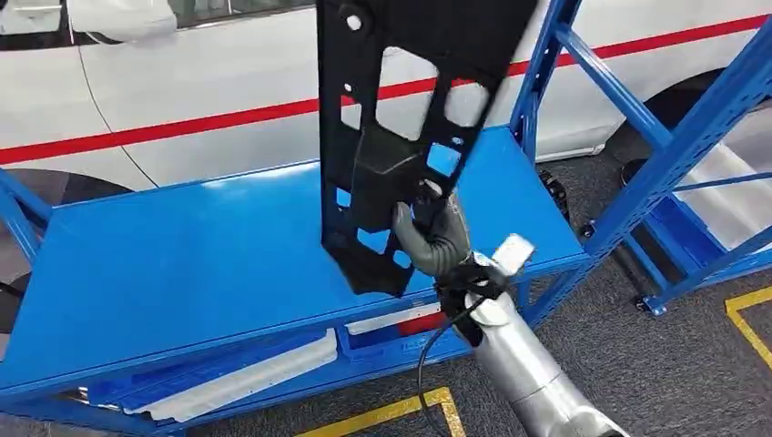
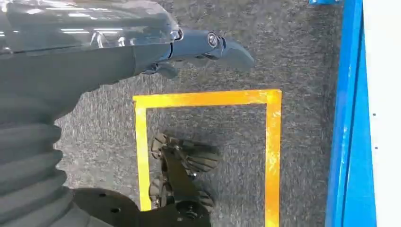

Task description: Take the parts from the cabinet and place them on the table.

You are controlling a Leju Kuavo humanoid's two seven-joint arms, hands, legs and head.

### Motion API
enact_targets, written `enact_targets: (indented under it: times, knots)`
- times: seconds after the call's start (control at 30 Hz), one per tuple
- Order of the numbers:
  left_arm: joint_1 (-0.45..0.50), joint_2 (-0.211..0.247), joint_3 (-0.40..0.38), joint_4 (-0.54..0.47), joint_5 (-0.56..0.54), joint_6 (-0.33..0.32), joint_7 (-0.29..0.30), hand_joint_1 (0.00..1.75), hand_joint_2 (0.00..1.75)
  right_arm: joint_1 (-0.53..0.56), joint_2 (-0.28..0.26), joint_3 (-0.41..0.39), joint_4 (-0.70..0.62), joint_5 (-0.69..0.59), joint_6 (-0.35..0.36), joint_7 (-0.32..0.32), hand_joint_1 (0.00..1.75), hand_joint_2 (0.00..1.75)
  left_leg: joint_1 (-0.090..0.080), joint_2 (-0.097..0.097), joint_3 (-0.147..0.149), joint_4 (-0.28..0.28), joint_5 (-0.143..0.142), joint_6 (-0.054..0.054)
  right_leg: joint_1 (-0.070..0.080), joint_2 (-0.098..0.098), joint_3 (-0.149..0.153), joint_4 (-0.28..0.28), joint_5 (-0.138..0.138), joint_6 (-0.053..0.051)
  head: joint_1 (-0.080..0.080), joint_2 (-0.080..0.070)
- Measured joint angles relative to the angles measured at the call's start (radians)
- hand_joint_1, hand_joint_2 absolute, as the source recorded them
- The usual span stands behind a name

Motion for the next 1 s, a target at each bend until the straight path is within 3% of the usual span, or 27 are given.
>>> enact_targets:
  times: [0.03, 0.07, 0.1, 0.13, 0.17, 0.2, 0.23, 0.27, 0.37, 0.4, 0.43, 0.47, 0.5, 0.57, 0.6, 0.63, 0.67, 0.73, 0.77, 0.8, 0.87, 0.9, 0.93, 0.97, 1.0]
  knots:
    - [0.0, 0.0, 0.001, 0.0, 0.0, 0.0, -0.003, 0.0, 1.75, 0.022, 0.01, -0.018, -0.046, -0.047, 0.106, 0.0, 1.73, 1.75, 0.0, 0.0, -0.038, 0.089, -0.04, -0.004, 0.002, 0.0, 0.0, 0.001, -0.001, -0.002, 0.0, 0.0]
    - [0.001, -0.001, 0.002, 0.0, -0.002, 0.0, -0.005, 0.0, 1.75, 0.047, 0.022, -0.04, -0.087, -0.087, 0.196, 0.0, 1.73, 1.75, 0.0, 0.0, -0.067, 0.152, -0.057, -0.006, 0.004, -0.001, 0.001, 0.001, -0.002, -0.004, 0.0, 0.0]
    - [0.001, -0.001, 0.003, 0.0, -0.002, 0.0, -0.007, 0.0, 1.75, 0.074, 0.034, -0.064, -0.129, -0.129, 0.276, 0.0, 1.73, 1.75, 0.0, 0.0, -0.078, 0.174, -0.054, -0.006, 0.005, -0.001, 0.002, 0.001, -0.004, -0.004, 0.0, 0.0]
    - [0.002, -0.001, 0.006, 0.0, -0.002, 0.0, -0.007, 0.0, 1.75, 0.095, 0.043, -0.081, -0.162, -0.17, 0.326, 0.001, 1.73, 1.75, 0.0, 0.0, -0.066, 0.146, -0.027, -0.005, 0.006, -0.001, 0.005, 0.002, -0.006, -0.003, 0.0, 0.0]
    - [0.003, 0.0, 0.008, 0.0, -0.001, -0.002, -0.006, 0.0, 1.75, 0.107, 0.044, -0.08, -0.194, -0.24, 0.371, 0.005, 1.73, 1.75, 0.0, 0.0, -0.036, 0.081, 0.014, -0.004, 0.006, -0.001, 0.007, 0.003, -0.008, -0.003, 0.0, 0.0]
    - [0.003, 0.0, 0.013, 0.0, 0.0, -0.002, -0.002, 0.0, 1.75, 0.113, 0.044, -0.071, -0.22, -0.315, 0.402, 0.019, 1.73, 1.75, 0.0, 0.001, 0.012, -0.02, 0.067, -0.001, 0.006, 0.002, 0.009, 0.006, -0.012, -0.001, 0.0, 0.0]
    - [0.002, 0.001, 0.016, 0.0, 0.0, -0.001, 0.008, 0.0, 1.75, 0.117, 0.044, -0.058, -0.238, -0.37, 0.418, 0.037, 1.73, 1.75, 0.0, 0.001, 0.05, -0.106, 0.103, 0.004, 0.005, 0.004, 0.011, 0.012, -0.014, 0.001, 0.0, 0.0]
    - [0.002, 0.001, 0.019, 0.0, -0.001, 0.001, 0.028, 0.0, 1.75, 0.119, 0.044, -0.04, -0.257, -0.4, 0.42, 0.061, 1.73, 1.75, -0.005, 0.0, 0.058, -0.125, 0.091, 0.008, 0.011, 0.008, 0.005, 0.018, -0.016, 0.006, 0.0, 0.0]
    - [-0.001, 0.001, 0.023, 0.0, -0.011, 0.009, 0.09, 0.0, 1.75, 0.133, 0.042, 0.031, -0.264, -0.376, 0.393, 0.108, 1.73, 1.75, -0.009, -0.003, 0.056, -0.128, 0.095, 0.019, 0.008, 0.012, -0.004, 0.021, -0.009, 0.017, 0.0, 0.0]
    - [-0.001, 0.001, 0.023, 0.0, -0.013, 0.009, 0.107, 0.0, 1.75, 0.142, 0.039, 0.059, -0.259, -0.351, 0.391, 0.108, 1.73, 1.75, -0.005, -0.003, 0.055, -0.136, 0.1, 0.028, 0.01, 0.012, -0.004, 0.022, -0.008, 0.022, 0.0, 0.0]
    - [-0.002, 0.0, 0.023, 0.0, -0.014, 0.009, 0.115, 0.0, 1.75, 0.15, 0.036, 0.081, -0.255, -0.338, 0.391, 0.102, 1.73, 1.75, 0.002, 0.001, 0.056, -0.143, 0.109, 0.038, 0.009, 0.011, -0.008, 0.03, -0.024, 0.028, 0.0, 0.0]
    - [-0.002, 0.0, 0.024, 0.0, -0.015, 0.009, 0.12, 0.0, 1.75, 0.153, 0.032, 0.098, -0.253, -0.33, 0.391, 0.094, 1.73, 1.75, 0.002, 0.0, 0.051, -0.146, 0.114, 0.046, 0.01, 0.008, -0.021, 0.063, -0.064, 0.032, 0.0, 0.0]
    - [-0.002, 0.0, 0.024, 0.0, -0.016, 0.009, 0.127, 0.0, 1.75, 0.154, 0.029, 0.107, -0.251, -0.327, 0.392, 0.088, 1.73, 1.75, 0.001, 0.001, 0.044, -0.146, 0.117, 0.05, 0.006, 0.008, -0.047, 0.133, -0.115, 0.036, 0.0, 0.0]
    - [0.0, 0.0, 0.027, 0.0, -0.017, 0.009, 0.145, 0.0, 1.75, 0.162, 0.02, 0.124, -0.244, -0.313, 0.384, 0.088, 1.73, 1.75, -0.001, 0.001, 0.032, -0.143, 0.125, 0.049, 0.001, 0.008, -0.103, 0.287, -0.193, 0.042, 0.0, 0.0]
    - [0.0, 0.0, 0.03, 0.0, -0.018, 0.009, 0.156, 0.0, 1.75, 0.169, 0.016, 0.131, -0.24, -0.299, 0.374, 0.088, 1.73, 1.75, -0.001, 0.001, 0.025, -0.141, 0.128, 0.048, -0.001, 0.007, -0.111, 0.325, -0.201, 0.044, 0.0, 0.0]
    - [0.001, 0.0, 0.033, 0.0, -0.021, 0.009, 0.172, 0.0, 1.75, 0.176, 0.012, 0.138, -0.237, -0.281, 0.365, 0.088, 1.73, 1.75, -0.001, 0.001, 0.017, -0.138, 0.132, 0.046, -0.004, 0.007, -0.095, 0.313, -0.185, 0.045, 0.0, 0.0]
    - [0.001, 0.0, 0.035, 0.0, -0.021, 0.009, 0.183, 0.0, 1.75, 0.181, 0.009, 0.145, -0.234, -0.262, 0.354, 0.088, 1.73, 1.75, -0.001, 0.001, 0.011, -0.135, 0.135, 0.044, -0.006, 0.007, -0.059, 0.259, -0.155, 0.045, 0.0, 0.0]
    - [0.005, 0.0, 0.039, 0.0, -0.023, 0.008, 0.2, 0.0, 1.75, 0.185, 0.005, 0.154, -0.227, -0.231, 0.336, 0.072, 1.73, 1.75, -0.001, 0.0, 0.002, -0.129, 0.141, 0.036, -0.009, 0.007, 0.061, 0.071, -0.087, 0.041, 0.0, 0.0]
    - [0.006, 0.0, 0.041, 0.0, -0.023, 0.008, 0.214, 0.0, 1.75, 0.185, 0.0, 0.156, -0.222, -0.208, 0.321, 0.057, 1.73, 1.75, -0.003, -0.001, -0.002, -0.128, 0.146, 0.03, -0.006, 0.008, 0.095, 0.005, -0.106, 0.039, 0.0, 0.0]
    - [0.006, 0.0, 0.042, 0.0, -0.024, 0.009, 0.225, 0.0, 1.75, 0.19, -0.007, 0.159, -0.216, -0.187, 0.312, 0.038, 1.73, 1.75, -0.003, -0.002, 0.0, -0.131, 0.152, 0.023, 0.002, 0.009, 0.087, 0.016, -0.081, 0.036, 0.0, 0.0]
    - [0.009, 0.0, 0.044, 0.0, -0.025, 0.01, 0.235, 0.0, 1.75, 0.196, -0.028, 0.167, -0.2, -0.169, 0.307, 0.004, 1.73, 1.75, -0.001, -0.002, -0.003, -0.134, 0.165, 0.01, 0.005, 0.009, 0.081, 0.014, -0.08, 0.031, 0.0, 0.0]
    - [0.011, 0.0, 0.045, 0.0, -0.025, 0.01, 0.237, 0.0, 1.75, 0.201, -0.033, 0.169, -0.194, -0.165, 0.306, 0.002, 1.73, 1.75, -0.002, -0.004, -0.004, -0.138, 0.172, 0.003, 0.006, 0.009, 0.076, 0.012, -0.073, 0.022, 0.0, 0.0]
    - [0.015, 0.001, 0.047, 0.0, -0.025, 0.011, 0.239, 0.0, 1.75, 0.204, -0.037, 0.17, -0.187, -0.159, 0.305, 0.002, 1.73, 1.75, 0.0, -0.002, -0.01, -0.133, 0.162, -0.001, -0.006, 0.003, 0.067, 0.003, -0.058, 0.01, 0.0, 0.0]
    - [0.017, 0.002, 0.049, 0.0, -0.023, 0.016, 0.24, 0.0, 1.75, 0.207, -0.04, 0.171, -0.182, -0.153, 0.306, 0.002, 1.73, 1.75, 0.0, -0.002, -0.025, -0.109, 0.117, -0.001, -0.004, 0.002, 0.056, 0.003, -0.048, 0.0, 0.0, 0.0]
    - [0.019, 0.002, 0.051, 0.0, -0.021, 0.018, 0.238, 0.0, 1.75, 0.213, -0.042, 0.172, -0.177, -0.148, 0.312, 0.002, 1.73, 1.75, 0.001, -0.001, -0.043, -0.052, 0.054, -0.001, -0.003, 0.001, 0.044, 0.003, -0.039, -0.007, 0.0, 0.0]
